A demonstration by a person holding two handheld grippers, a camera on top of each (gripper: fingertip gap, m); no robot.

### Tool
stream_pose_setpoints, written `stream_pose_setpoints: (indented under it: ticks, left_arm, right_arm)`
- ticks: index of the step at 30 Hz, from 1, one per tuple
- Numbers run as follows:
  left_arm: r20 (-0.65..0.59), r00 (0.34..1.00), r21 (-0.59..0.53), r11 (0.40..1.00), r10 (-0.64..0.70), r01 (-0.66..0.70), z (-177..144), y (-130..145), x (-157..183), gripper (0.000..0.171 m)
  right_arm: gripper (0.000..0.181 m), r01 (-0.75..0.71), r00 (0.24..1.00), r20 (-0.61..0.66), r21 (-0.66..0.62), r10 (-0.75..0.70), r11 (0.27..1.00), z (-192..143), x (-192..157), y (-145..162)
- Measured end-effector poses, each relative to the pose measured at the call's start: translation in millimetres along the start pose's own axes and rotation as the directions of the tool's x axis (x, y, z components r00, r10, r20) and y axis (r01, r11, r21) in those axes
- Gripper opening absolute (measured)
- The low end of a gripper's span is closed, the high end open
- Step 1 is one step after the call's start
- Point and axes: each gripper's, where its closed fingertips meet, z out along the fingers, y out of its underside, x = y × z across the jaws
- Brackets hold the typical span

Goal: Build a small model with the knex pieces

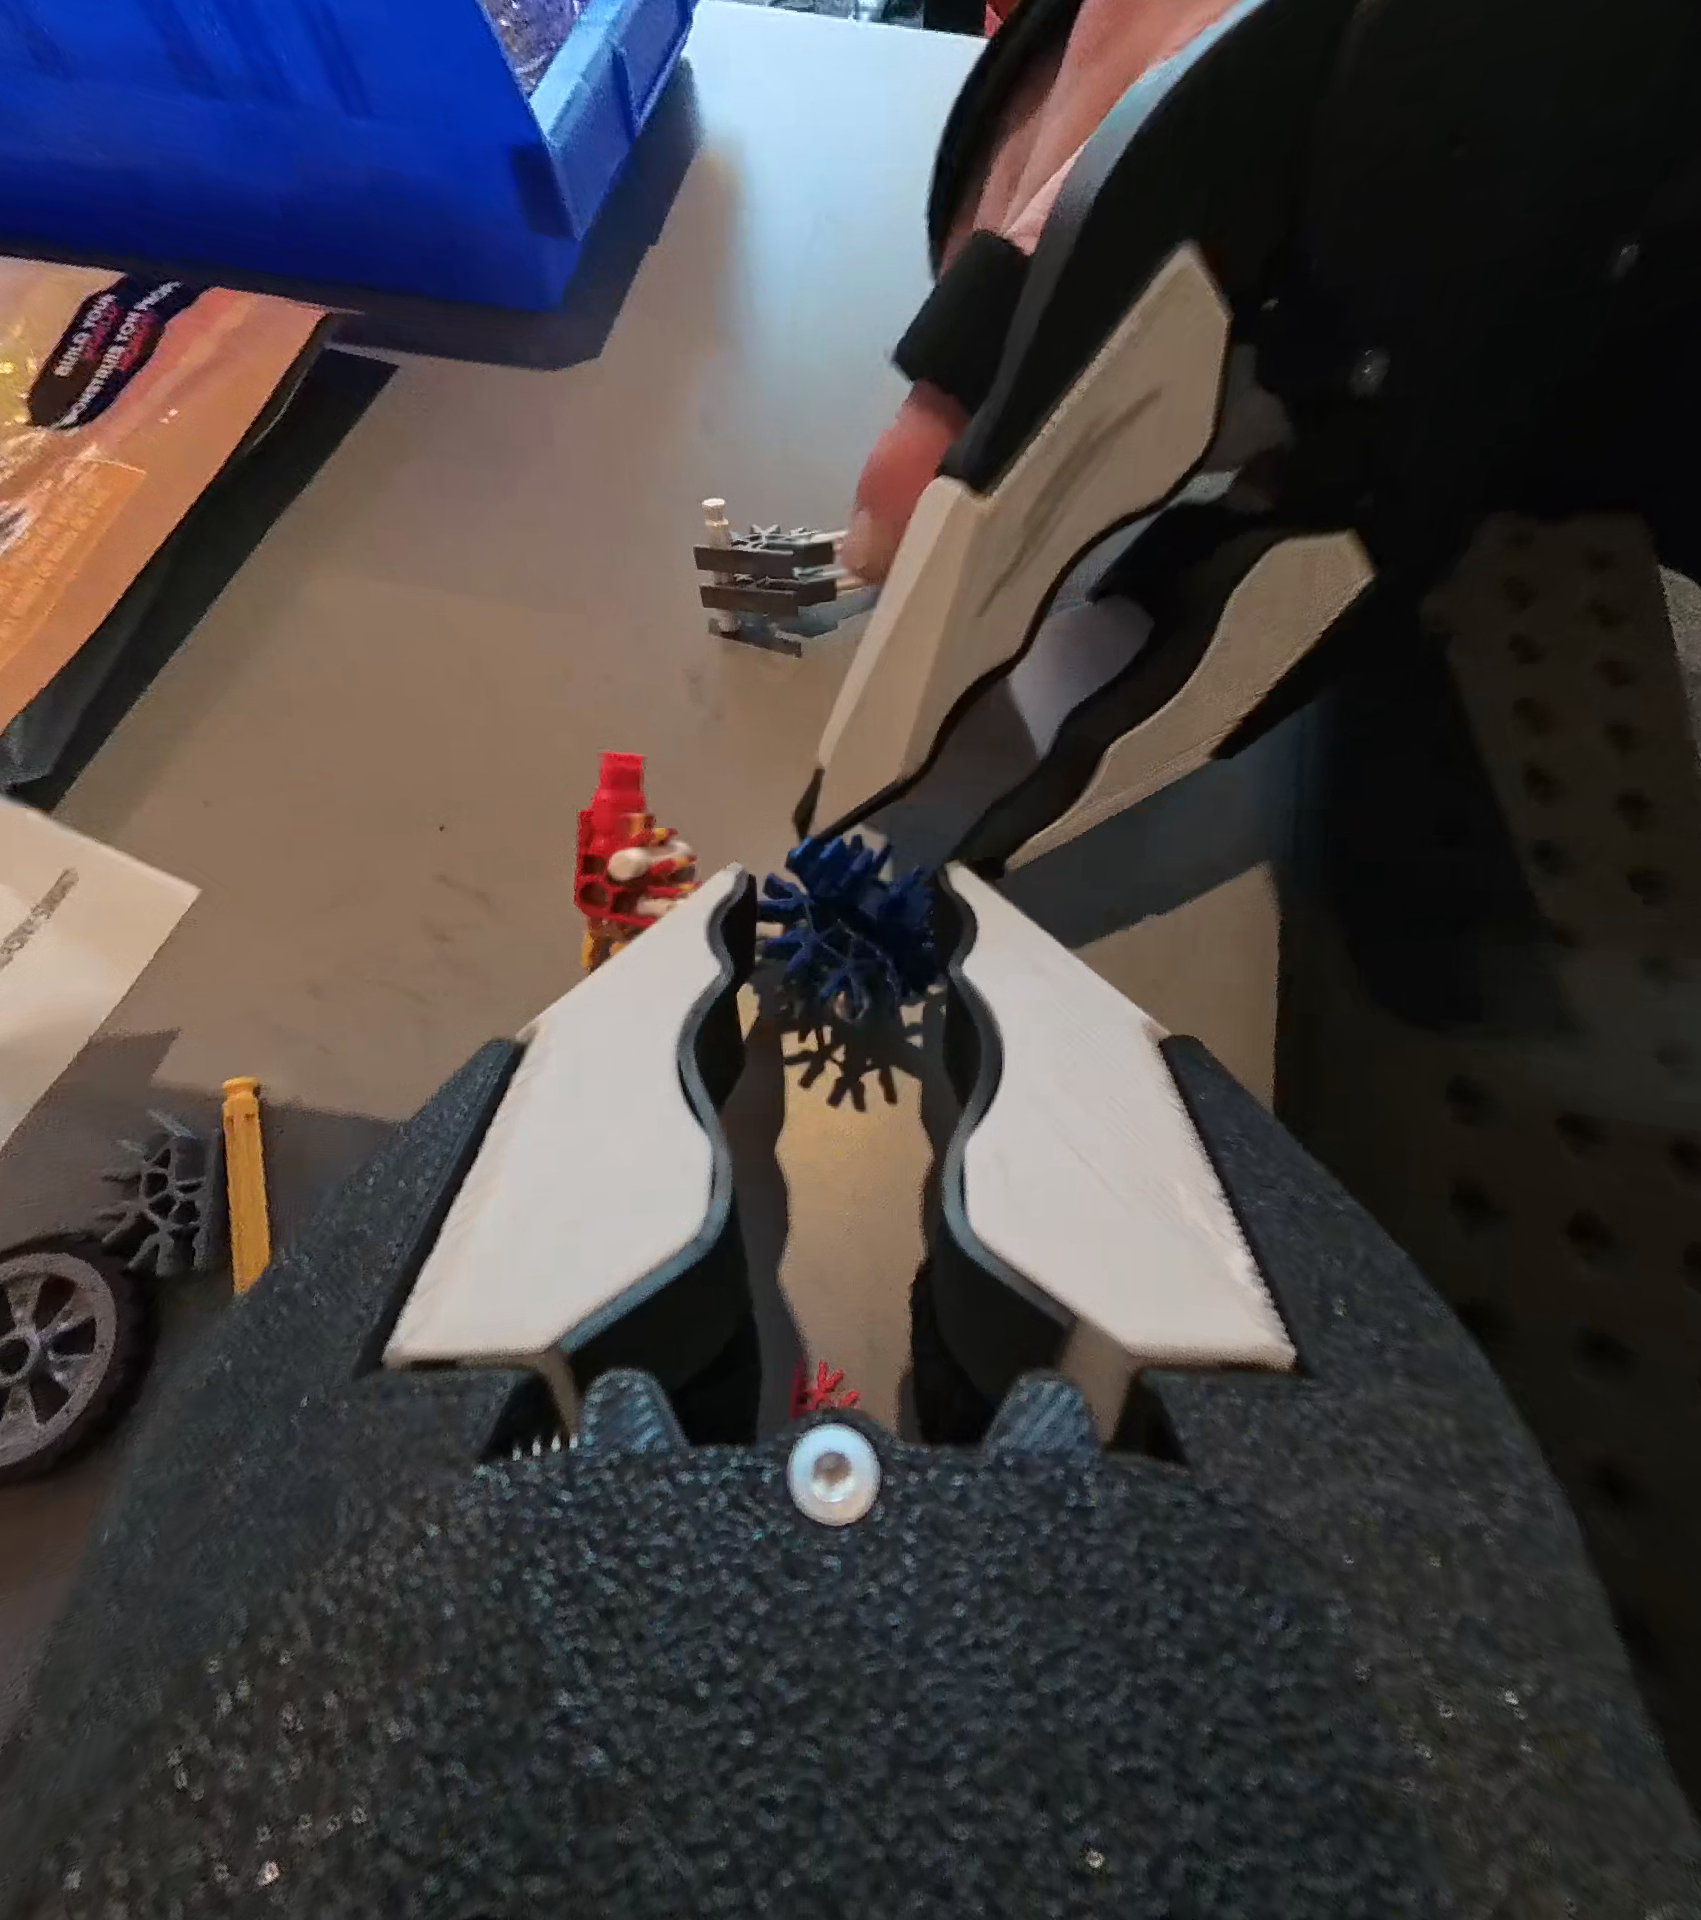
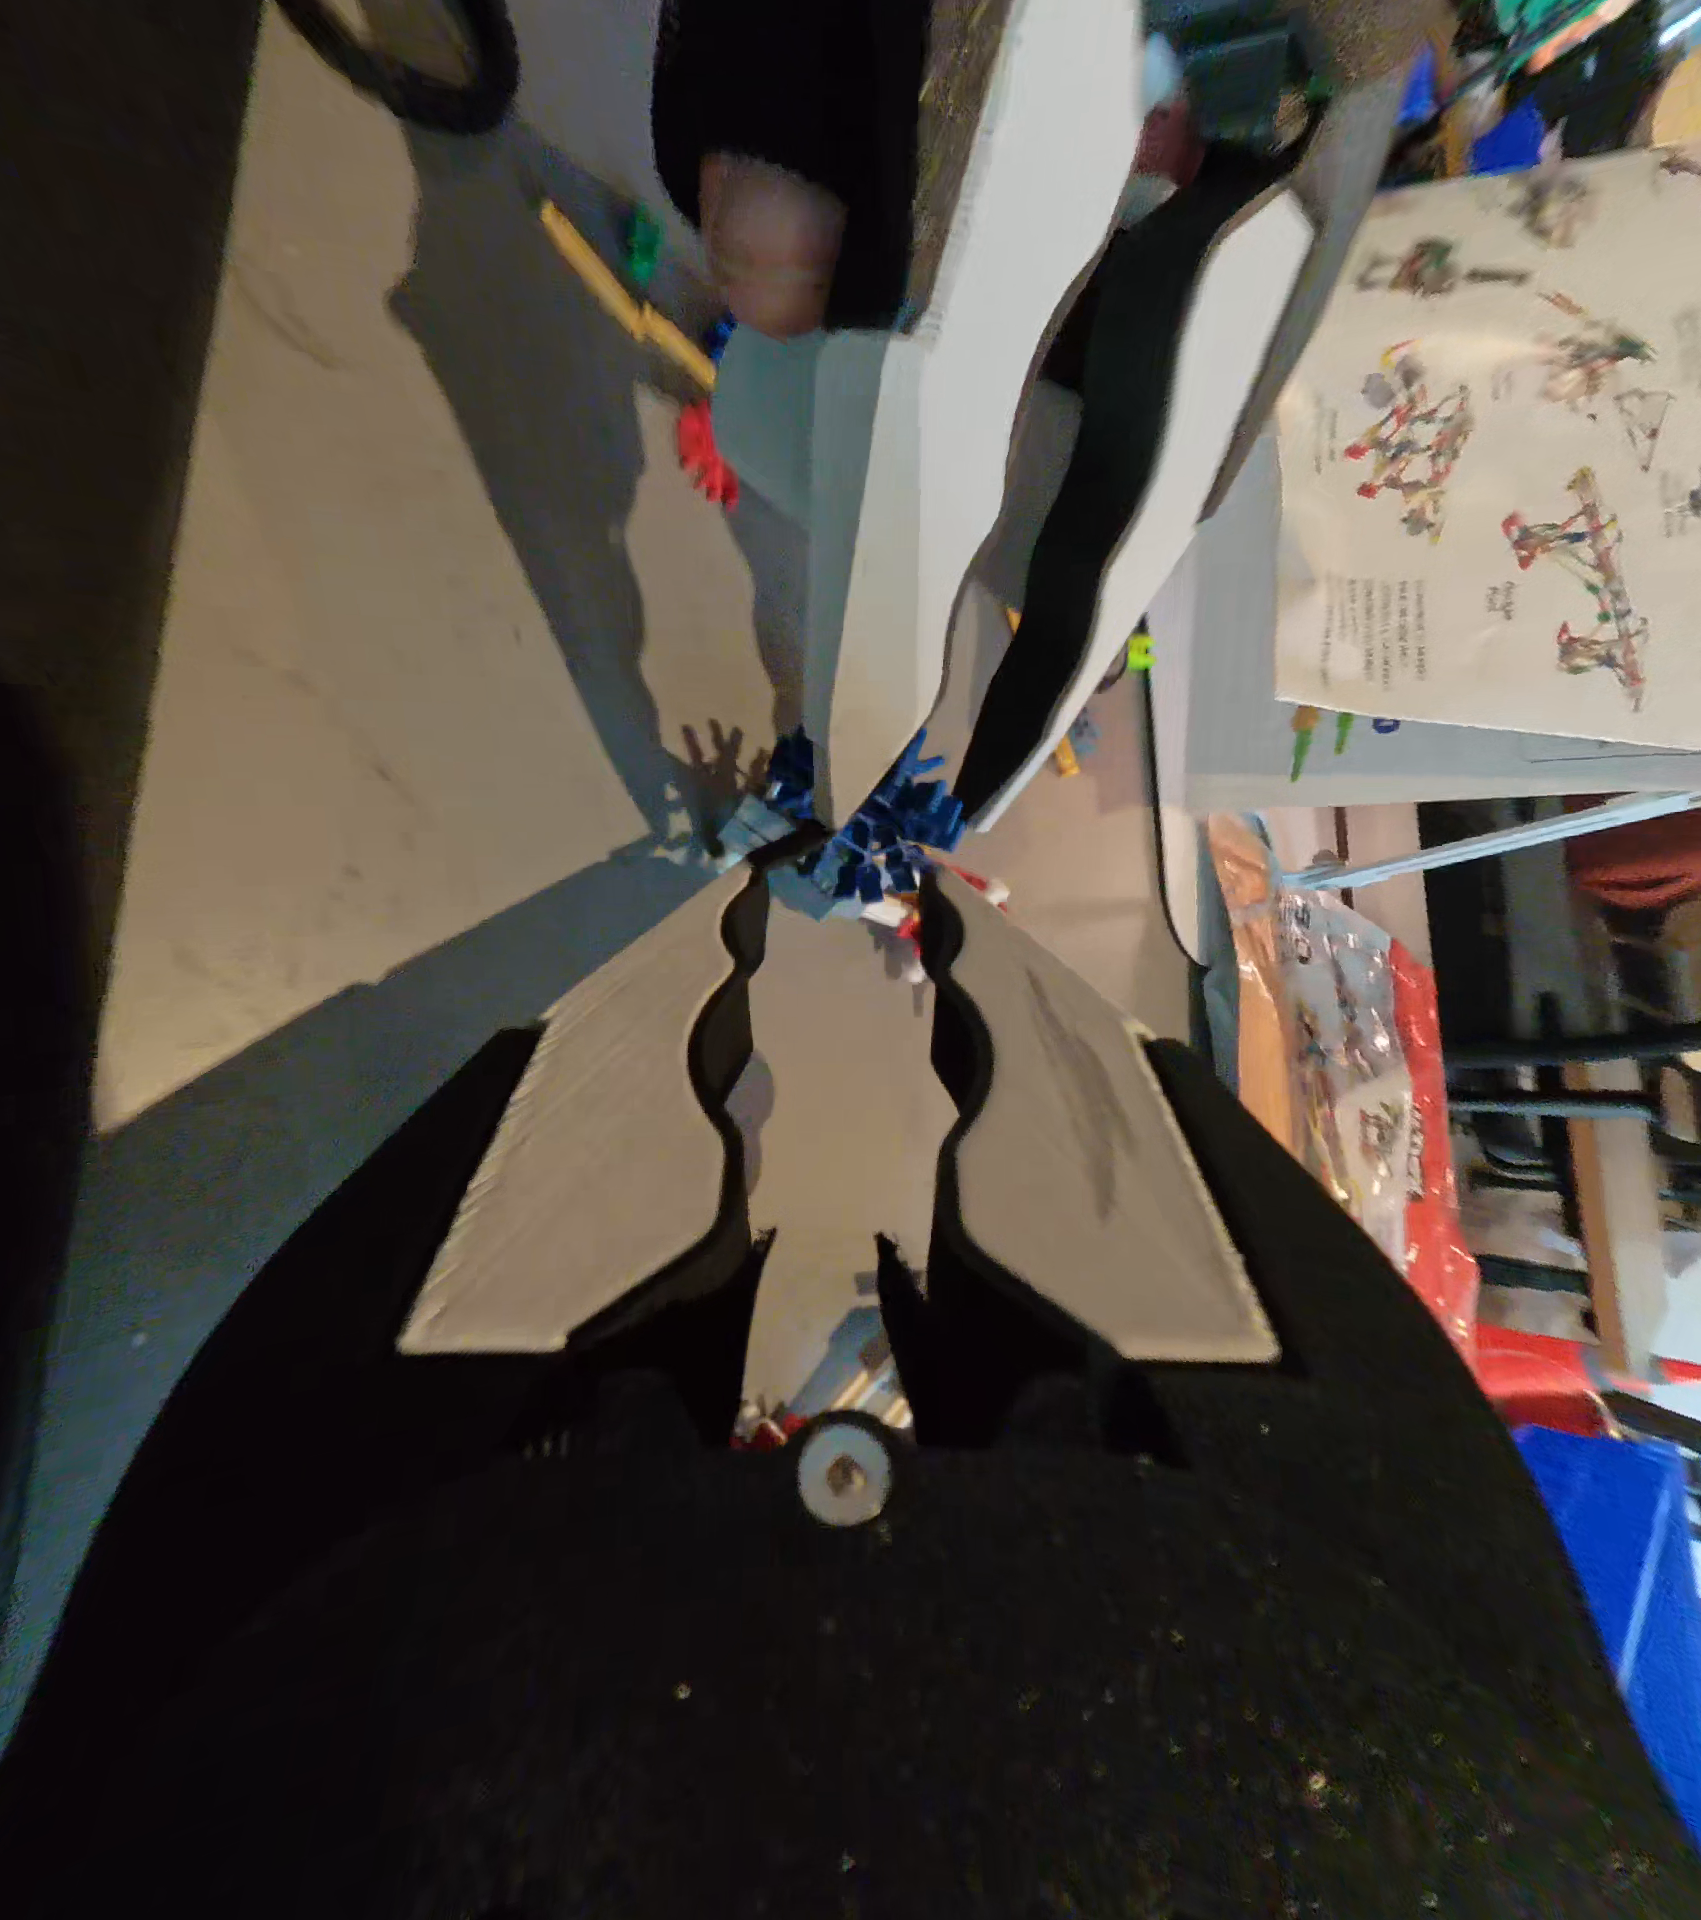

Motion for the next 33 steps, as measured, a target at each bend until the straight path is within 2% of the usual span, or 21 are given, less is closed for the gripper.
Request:
stream_pose_setpoints:
  ticks: [2, 4, 8, 11, 18, 23, 29, 33]
  left_arm:
    - [0.012, 1.000, 0.021, 1.000, 0.004, -0.004, -4.2, -0.4, -1.3, 0.034]
    - [-0.006, 0.999, 0.090, 0.995, 0.033, -0.032, -11.2, -9.4, 3.9, 0.033]
    - [-0.070, 0.995, 0.219, 0.974, 0.076, -0.059, -26.8, -29.6, 16.4, 0.034]
    - [-0.140, 0.987, 0.294, 0.955, 0.076, -0.032, -34.3, -39.0, 24.5, 0.034]
    - [-0.207, 0.974, 0.356, 0.935, 0.086, -0.007, -38.1, -49.4, 36.5, 0.037]
    - [-0.206, 0.975, 0.365, 0.931, 0.082, -0.001, -38.4, -51.7, 35.1, 0.038]
    - [-0.217, 0.973, 0.366, 0.931, 0.082, 0.003, -37.7, -51.8, 36.5, 0.036]
    - [-0.237, 0.968, 0.404, 0.914, 0.076, 0.027, -44.6, -57.0, 36.7, 0.037]
  right_arm:
    - [0.031, -0.066, 0.998, 0.017, 0.049, 0.065, 0.997, -6.7, 3.5, -6.4]
    - [0.030, -0.173, 0.984, 0.062, 0.101, 0.167, 0.980, -12.9, 7.8, -7.4]
    - [0.014, -0.360, 0.930, 0.184, 0.278, 0.318, 0.891, -35.8, 18.7, -26.6]
    - [0.012, -0.435, 0.897, 0.249, 0.343, 0.366, 0.832, -45.4, 23.7, -33.5]
    - [0.009, -0.452, 0.881, 0.353, 0.435, 0.314, 0.779, -56.1, 10.5, -60.2]
    - [0.009, -0.463, 0.876, 0.370, 0.465, 0.310, 0.755, -63.2, 11.7, -66.0]
    - [0.009, -0.471, 0.868, 0.389, 0.447, 0.309, 0.760, -63.8, 9.2, -64.1]
    - [0.009, -0.520, 0.839, 0.428, 0.452, 0.336, 0.725, -70.6, 14.4, -60.7]
